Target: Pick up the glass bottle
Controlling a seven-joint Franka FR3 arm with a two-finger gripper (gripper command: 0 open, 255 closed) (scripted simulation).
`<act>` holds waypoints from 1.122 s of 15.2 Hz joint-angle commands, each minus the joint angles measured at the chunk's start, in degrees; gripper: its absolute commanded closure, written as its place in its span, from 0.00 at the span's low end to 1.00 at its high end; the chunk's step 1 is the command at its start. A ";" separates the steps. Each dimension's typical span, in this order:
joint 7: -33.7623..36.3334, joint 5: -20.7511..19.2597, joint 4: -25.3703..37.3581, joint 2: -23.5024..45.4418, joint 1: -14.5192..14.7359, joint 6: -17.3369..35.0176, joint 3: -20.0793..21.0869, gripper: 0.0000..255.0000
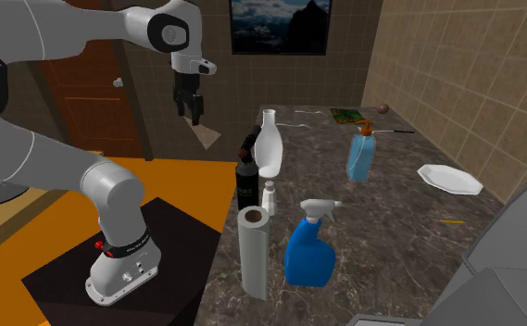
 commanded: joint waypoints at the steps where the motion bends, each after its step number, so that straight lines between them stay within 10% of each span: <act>1: 0.00 0.00 0.00 0.00 0.00 0.00 0.00 0.00; 17: -12.53 -6.93 29.39 30.50 -4.04 -0.32 -10.35 0.00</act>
